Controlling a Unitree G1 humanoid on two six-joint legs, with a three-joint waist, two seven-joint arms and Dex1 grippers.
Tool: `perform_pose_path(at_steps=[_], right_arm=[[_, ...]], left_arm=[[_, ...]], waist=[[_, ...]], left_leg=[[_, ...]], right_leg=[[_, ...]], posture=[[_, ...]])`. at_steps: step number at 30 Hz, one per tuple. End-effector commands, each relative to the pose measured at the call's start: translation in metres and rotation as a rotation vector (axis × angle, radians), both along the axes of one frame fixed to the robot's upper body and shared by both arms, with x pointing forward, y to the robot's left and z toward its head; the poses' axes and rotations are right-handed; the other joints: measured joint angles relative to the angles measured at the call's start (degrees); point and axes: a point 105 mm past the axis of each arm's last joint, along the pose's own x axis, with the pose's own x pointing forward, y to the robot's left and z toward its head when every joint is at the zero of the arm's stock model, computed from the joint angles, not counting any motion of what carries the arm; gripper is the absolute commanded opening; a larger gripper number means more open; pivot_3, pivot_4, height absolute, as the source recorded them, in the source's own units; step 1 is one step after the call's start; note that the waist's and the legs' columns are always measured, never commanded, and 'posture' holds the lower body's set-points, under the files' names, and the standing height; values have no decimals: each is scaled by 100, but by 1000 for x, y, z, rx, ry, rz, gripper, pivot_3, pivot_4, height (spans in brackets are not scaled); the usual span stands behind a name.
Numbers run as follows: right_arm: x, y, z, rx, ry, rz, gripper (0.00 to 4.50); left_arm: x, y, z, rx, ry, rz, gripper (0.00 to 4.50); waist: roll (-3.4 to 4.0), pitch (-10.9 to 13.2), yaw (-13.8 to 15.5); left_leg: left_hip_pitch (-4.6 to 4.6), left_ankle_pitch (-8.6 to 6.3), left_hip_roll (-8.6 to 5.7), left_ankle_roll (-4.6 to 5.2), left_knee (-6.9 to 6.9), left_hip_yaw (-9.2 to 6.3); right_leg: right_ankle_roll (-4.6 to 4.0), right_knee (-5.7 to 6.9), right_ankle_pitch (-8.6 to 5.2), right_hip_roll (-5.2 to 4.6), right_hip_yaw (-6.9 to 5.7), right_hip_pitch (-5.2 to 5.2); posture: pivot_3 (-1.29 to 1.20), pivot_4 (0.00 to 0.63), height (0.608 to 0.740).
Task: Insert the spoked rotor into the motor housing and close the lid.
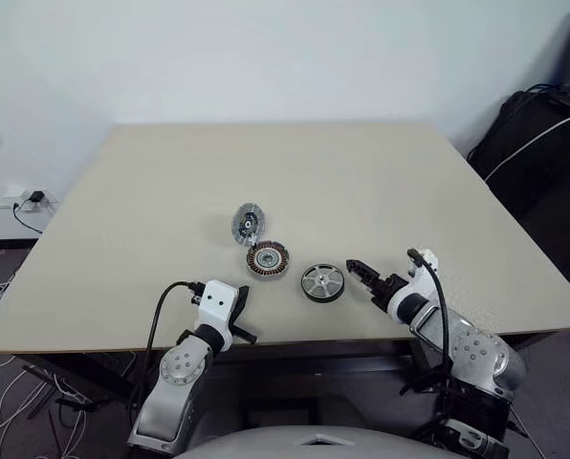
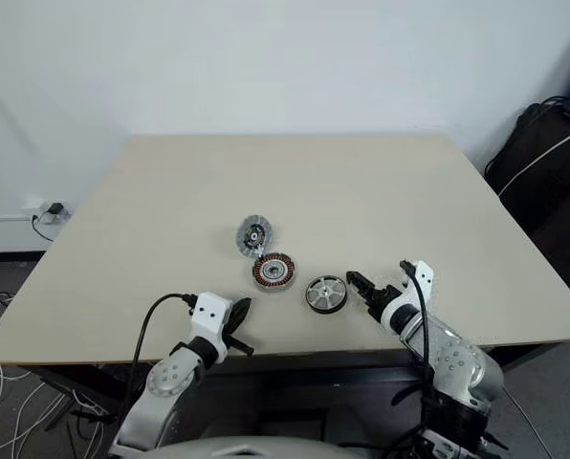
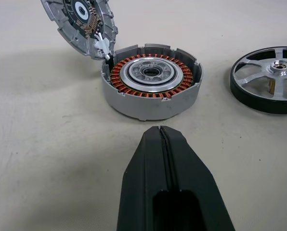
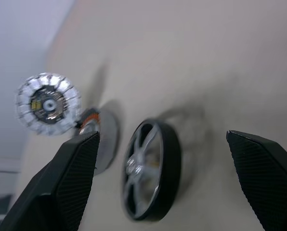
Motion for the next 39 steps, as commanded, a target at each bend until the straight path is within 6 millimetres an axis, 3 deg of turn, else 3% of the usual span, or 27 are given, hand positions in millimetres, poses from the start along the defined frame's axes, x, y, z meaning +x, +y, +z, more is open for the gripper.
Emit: perform_pose_path(at_steps=[1, 16, 19, 30, 39], right_arm=[[2, 9, 1, 88, 17, 22, 4487], [-1, 32, -14, 350, 81, 35, 4487], [-1, 33, -16, 359, 87, 28, 3886], [-4, 25, -24, 347, 111, -11, 399], [-8, 29, -29, 337, 135, 13, 399]], left_arm=[[3, -3, 10, -9, -47, -8, 0], [1, -1, 9, -2, -46, -1, 0], [1, -1, 10, -1, -46, -3, 0], [1, -1, 9, 1, -46, -7, 0], [2, -2, 9, 1, -47, -12, 0]], waist=[[2, 0, -4], [5, 1, -41], [6, 1, -51], [7, 1, -57], [7, 0, -56]], left_leg=[[0, 0, 0, 0, 0, 1], [-1, -1, 1, 2, 0, 0], [-1, -1, 1, 2, 0, 0], [-3, -2, 2, 3, 0, 0], [-3, -2, 3, 4, 0, 0]], right_leg=[[0, 0, 0, -1, 1, -1], [1, -1, 0, 0, 0, -2], [2, -1, 0, 0, 0, -1], [2, -2, -1, -1, 1, -3], [2, -2, -1, -2, 0, -3]], posture=[[0, 0, 740], [0, 0, 740], [0, 0, 740], [0, 0, 740], [0, 0, 740]])
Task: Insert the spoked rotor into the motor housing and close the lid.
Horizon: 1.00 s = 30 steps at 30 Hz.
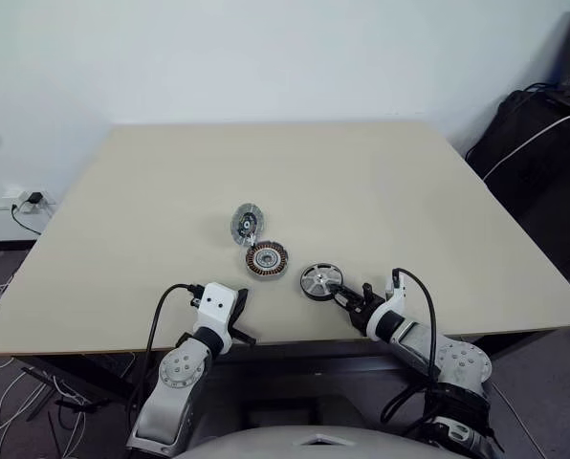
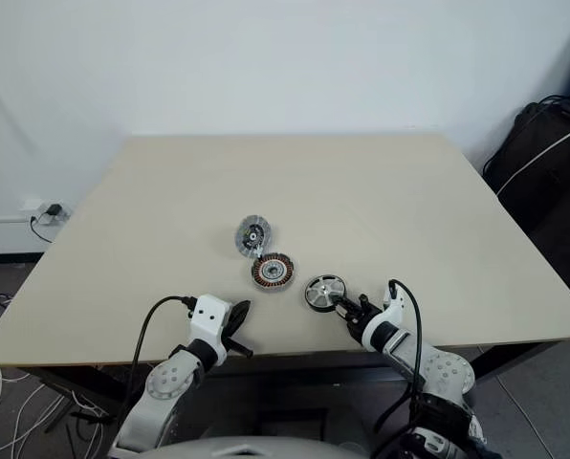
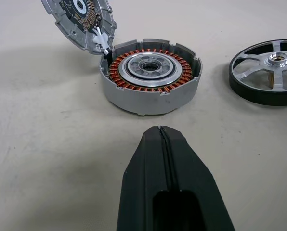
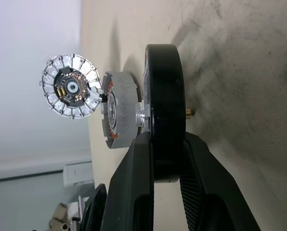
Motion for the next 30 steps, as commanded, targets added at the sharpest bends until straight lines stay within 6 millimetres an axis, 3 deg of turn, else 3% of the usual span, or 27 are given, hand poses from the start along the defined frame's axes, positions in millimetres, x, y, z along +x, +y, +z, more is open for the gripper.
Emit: perform_pose_path(at_steps=[1, 9, 16, 21, 30], right_arm=[[2, 3, 5, -4, -18, 12, 399], [23, 30, 49, 56, -201, 67, 399], [41, 59, 70, 87, -279, 114, 399], [55, 86, 69, 51, -281, 166, 399], [65, 108, 53, 39, -235, 199, 399]], left_arm=[[5, -3, 12, -4, -56, -15, 0], [5, -3, 13, -8, -57, -28, 0], [4, -2, 15, -11, -60, -26, 0], [3, 0, 15, -13, -62, -10, 0], [1, 2, 15, -14, -61, 7, 0]], waist=[[0, 0, -3], [11, 7, -17], [11, 9, 0], [13, 10, -21], [13, 11, -11]], left_leg=[[0, 0, 0, 0, 0, 0], [-6, 0, 2, 0, 0, 1], [-10, 0, 2, 0, -2, -2], [-14, -1, 1, 1, -2, 0], [-15, -1, -1, 0, -2, -1]], right_leg=[[0, 0, 0, 0, 0, 0], [0, 1, 0, 0, 0, -10], [2, 0, 1, 0, -2, -12], [3, 0, 2, 0, -1, -16], [3, 0, 2, 0, -3, -15]], posture=[[0, 0, 740], [0, 0, 740], [0, 0, 740], [0, 0, 740], [0, 0, 740]])
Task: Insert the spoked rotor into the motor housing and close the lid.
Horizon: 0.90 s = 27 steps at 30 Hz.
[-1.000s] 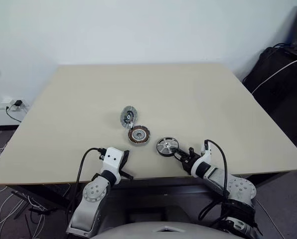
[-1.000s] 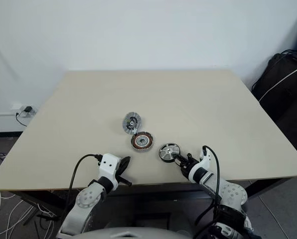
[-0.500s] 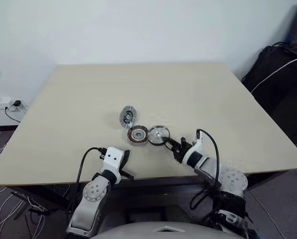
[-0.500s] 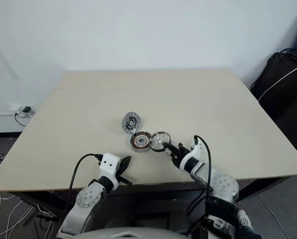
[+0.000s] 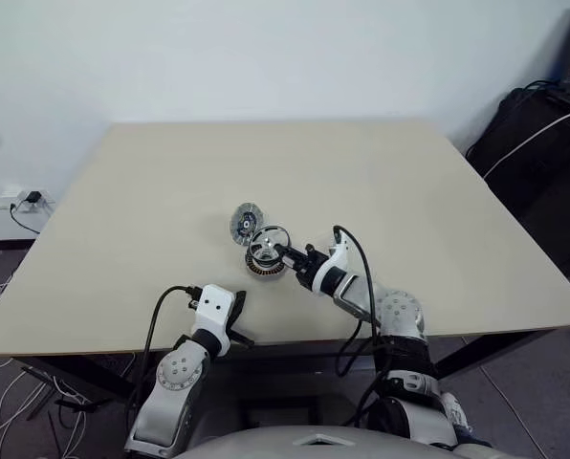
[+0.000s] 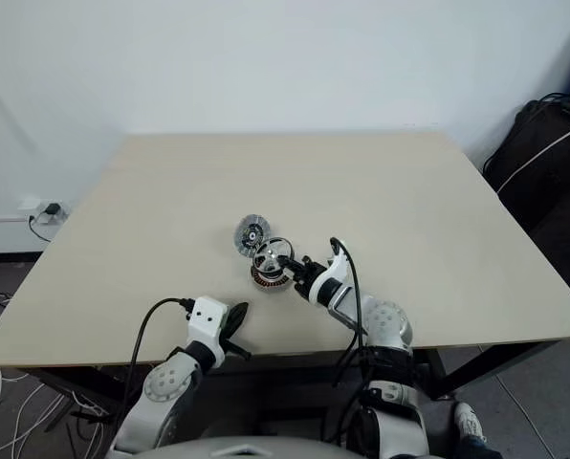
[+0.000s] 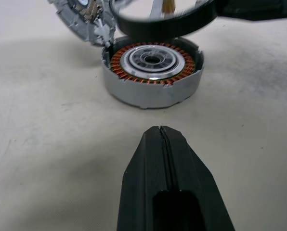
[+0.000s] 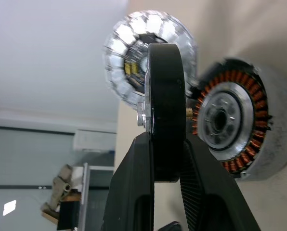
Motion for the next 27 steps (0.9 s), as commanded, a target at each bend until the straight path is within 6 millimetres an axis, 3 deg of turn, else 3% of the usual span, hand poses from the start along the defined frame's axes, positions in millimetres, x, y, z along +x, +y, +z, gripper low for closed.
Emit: perform_pose_path(at_steps=[1, 22, 27], right_arm=[[8, 9, 12, 27, -49, 11, 399], [11, 16, -3, -16, -22, 27, 399], [12, 16, -5, -18, -13, 25, 2112]], left_arm=[[4, -2, 19, -19, -76, -3, 0], [5, -4, 21, -20, -77, -7, 0], [5, -4, 21, -21, -77, -7, 0]], waist=[[0, 0, -2], [2, 0, -7], [2, 0, -9]], left_leg=[[0, 0, 0, 0, 0, 0], [1, 1, 1, -2, 0, -1], [2, 1, 1, -3, 0, -1]], right_leg=[[0, 0, 0, 0, 0, 0], [0, 2, 1, 0, -1, 0], [0, 2, 1, 0, 0, 0]], posture=[[0, 0, 740], [0, 0, 740], [0, 0, 740]])
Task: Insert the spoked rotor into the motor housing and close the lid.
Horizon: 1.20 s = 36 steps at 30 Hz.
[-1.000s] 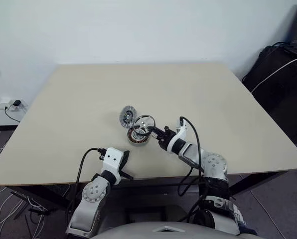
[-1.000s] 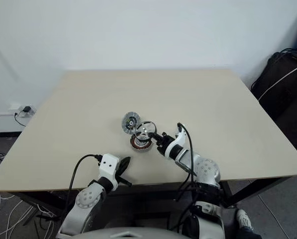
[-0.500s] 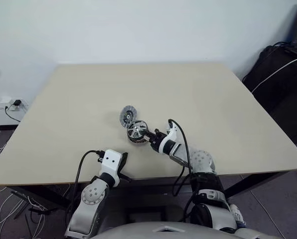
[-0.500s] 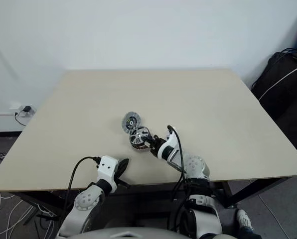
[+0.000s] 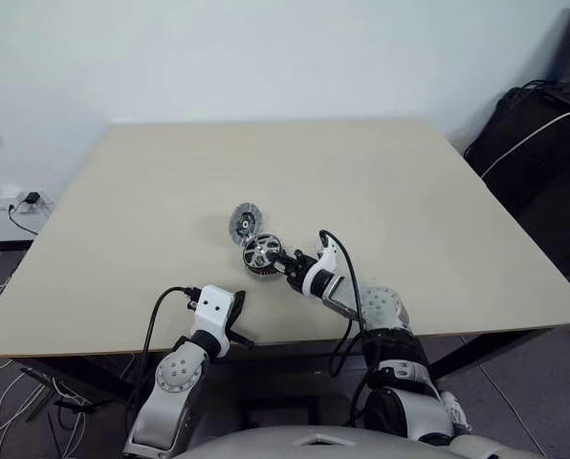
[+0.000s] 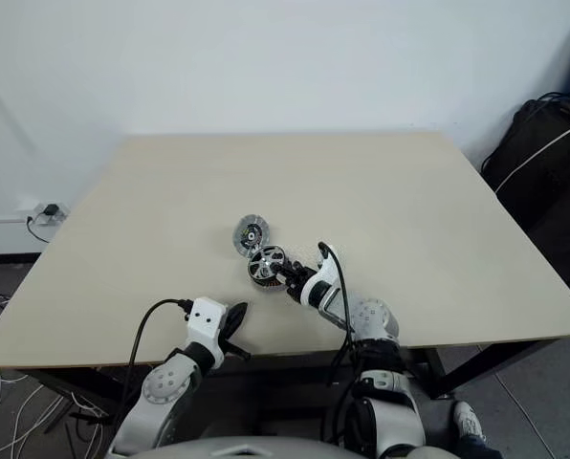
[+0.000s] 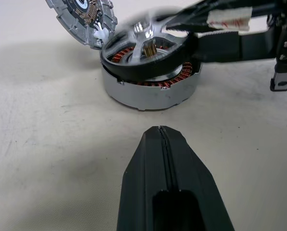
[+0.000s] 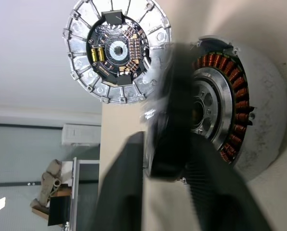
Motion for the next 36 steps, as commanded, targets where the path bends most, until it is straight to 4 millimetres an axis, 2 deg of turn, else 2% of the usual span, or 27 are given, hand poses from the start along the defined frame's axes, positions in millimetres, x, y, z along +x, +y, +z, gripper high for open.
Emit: perform_pose_path(at_steps=[1, 6, 14, 23, 30, 36], right_arm=[[7, 4, 14, 26, -48, -4, 2438], [7, 0, 11, 2, -43, -8, 4052], [5, -21, 12, -64, -53, -50, 4052], [-4, -55, 11, -121, -50, -117, 4052], [-12, -66, 21, -130, -84, -126, 4052], [-13, -63, 31, -144, -135, -106, 4052]], left_arm=[[6, -4, 17, -17, -68, -8, 0], [6, -5, 17, -20, -67, -12, 0], [6, -7, 16, -24, -63, -20, 0], [7, -9, 16, -28, -66, -29, 0], [7, -11, 15, -33, -63, -40, 0], [8, -12, 15, -34, -62, -46, 0]], waist=[[0, 0, 0], [1, -5, -2], [8, -13, 18], [9, -13, 16], [14, -9, -5], [12, -9, 12]], left_leg=[[0, 0, 0, 0, 0, 0], [8, 0, 0, 0, 0, 0], [11, 1, 0, -1, 0, -2], [6, -1, -2, 3, 0, -1], [3, -1, 2, 2, 0, 0], [1, -2, 0, 4, 0, 1]], right_leg=[[0, 0, 0, 0, 0, 0], [0, 0, 0, 0, 0, 9], [-1, 1, 0, -2, 0, 13], [-1, -2, -1, -5, 0, 10], [-1, 0, -1, 2, 1, 2], [0, -3, -1, 1, 1, 2]], posture=[[0, 0, 740], [0, 0, 740], [0, 0, 740], [0, 0, 740], [0, 0, 740], [0, 0, 740]])
